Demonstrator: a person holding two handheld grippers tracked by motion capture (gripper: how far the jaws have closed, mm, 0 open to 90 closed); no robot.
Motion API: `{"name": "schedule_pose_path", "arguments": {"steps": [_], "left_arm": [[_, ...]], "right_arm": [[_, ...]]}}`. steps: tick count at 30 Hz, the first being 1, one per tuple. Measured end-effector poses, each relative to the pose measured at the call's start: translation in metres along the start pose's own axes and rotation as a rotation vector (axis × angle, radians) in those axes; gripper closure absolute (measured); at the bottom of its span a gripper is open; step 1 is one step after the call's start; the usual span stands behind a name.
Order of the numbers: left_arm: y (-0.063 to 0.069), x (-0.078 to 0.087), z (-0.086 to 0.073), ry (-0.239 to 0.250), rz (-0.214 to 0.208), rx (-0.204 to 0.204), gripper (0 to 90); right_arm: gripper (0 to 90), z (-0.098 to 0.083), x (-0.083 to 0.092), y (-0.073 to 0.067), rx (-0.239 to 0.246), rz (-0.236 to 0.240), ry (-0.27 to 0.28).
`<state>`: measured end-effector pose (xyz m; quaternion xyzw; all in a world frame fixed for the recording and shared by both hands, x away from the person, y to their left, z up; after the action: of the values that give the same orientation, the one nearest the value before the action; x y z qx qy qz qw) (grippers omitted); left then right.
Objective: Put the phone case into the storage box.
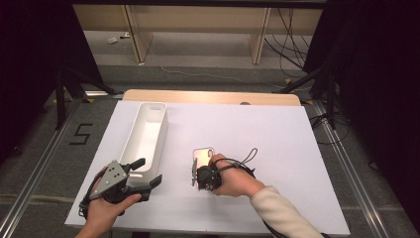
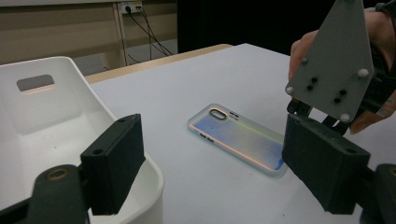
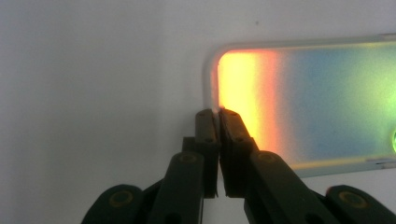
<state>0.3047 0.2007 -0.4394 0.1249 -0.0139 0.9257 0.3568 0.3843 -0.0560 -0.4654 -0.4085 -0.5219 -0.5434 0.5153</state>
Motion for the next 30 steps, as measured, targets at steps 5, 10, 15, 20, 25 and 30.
{"name": "schedule_pose_path", "arguments": {"steps": [5,10,15,20,25,30], "left_arm": [[0.0,0.0,0.0,0.002,-0.006,-0.002,20.3],[0.0,-0.001,0.0,0.003,-0.007,-0.004,20.3],[0.0,-0.001,0.0,0.002,-0.007,-0.004,20.4],[0.0,-0.001,0.0,0.002,-0.008,-0.005,20.4],[0.0,-0.001,-0.001,-0.006,-0.001,0.001,20.5],[0.0,-0.002,-0.001,-0.008,-0.002,0.002,20.5]], "right_arm": [[88.3,-0.001,0.0,-0.004,-0.004,-0.008,-0.004],[88.6,-0.003,0.002,-0.007,-0.035,-0.011,-0.001],[88.8,-0.006,0.001,-0.005,0.019,-0.024,0.041],[89.3,-0.01,0.004,-0.007,0.017,-0.085,0.069],[89.4,-0.013,0.012,-0.006,0.0,-0.145,0.12],[89.4,-0.018,0.019,-0.006,-0.031,-0.191,0.162]]}}
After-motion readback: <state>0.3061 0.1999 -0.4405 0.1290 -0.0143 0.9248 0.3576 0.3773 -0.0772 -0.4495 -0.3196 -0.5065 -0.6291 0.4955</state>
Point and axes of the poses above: each handheld gripper's, and its own axes: x roughly backward along the jaws, z roughly out of its top, y roughly to its right, the point moved 1 cm from there along -x, roughly forward along the jaws, and after that the axes turned 1 degree about y, right-handed, at the moved point
